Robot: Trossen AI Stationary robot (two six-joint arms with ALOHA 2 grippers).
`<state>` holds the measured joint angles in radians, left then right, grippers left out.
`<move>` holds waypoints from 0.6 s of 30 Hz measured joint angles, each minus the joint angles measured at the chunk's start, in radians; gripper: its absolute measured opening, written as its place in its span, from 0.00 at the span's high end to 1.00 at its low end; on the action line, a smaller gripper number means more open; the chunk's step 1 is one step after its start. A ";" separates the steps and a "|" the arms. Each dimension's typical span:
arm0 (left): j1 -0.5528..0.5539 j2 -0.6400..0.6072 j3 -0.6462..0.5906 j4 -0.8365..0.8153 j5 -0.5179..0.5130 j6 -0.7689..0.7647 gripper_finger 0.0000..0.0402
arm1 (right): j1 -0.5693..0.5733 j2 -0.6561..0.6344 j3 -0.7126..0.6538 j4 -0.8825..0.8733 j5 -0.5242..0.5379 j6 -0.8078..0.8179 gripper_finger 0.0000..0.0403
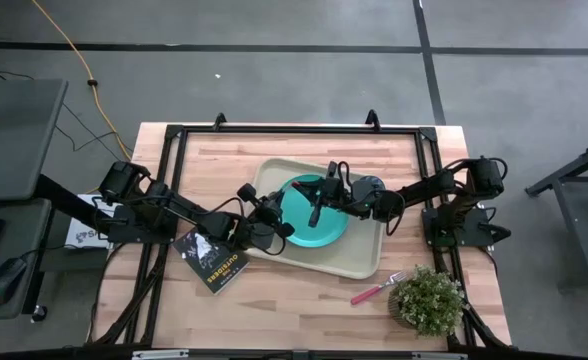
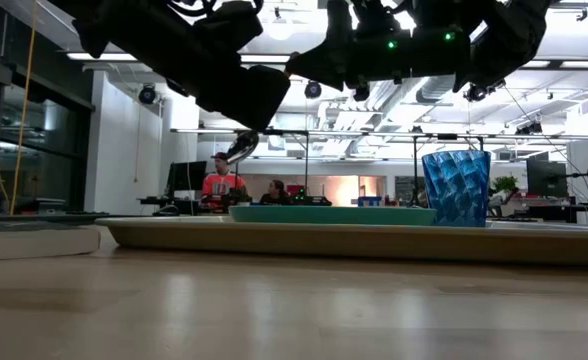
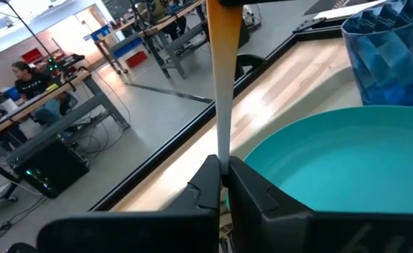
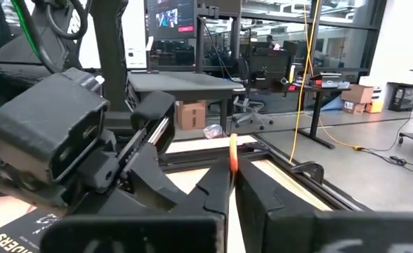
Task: Pick and place plate/cup/fork/spoon on tray
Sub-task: Put the orange spoon on the gray serving tray
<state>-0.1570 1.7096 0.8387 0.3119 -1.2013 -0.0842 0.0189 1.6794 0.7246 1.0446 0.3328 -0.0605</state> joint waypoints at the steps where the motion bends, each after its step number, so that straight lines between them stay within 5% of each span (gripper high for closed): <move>1: 0.000 0.000 0.000 0.000 0.003 0.001 1.00 | 0.000 0.000 0.000 0.000 0.000 0.000 0.99; 10: 0.008 0.000 0.000 0.000 0.043 0.020 0.98 | 0.000 0.000 0.000 -0.008 0.008 0.007 1.00; 18: -0.013 -0.063 0.000 -0.025 0.049 0.089 0.87 | -0.001 -0.001 0.001 -0.036 0.069 -0.028 1.00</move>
<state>-0.1698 1.6464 0.8387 0.2865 -1.1523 0.0044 0.0176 1.6783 0.7254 1.0087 0.4022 -0.0884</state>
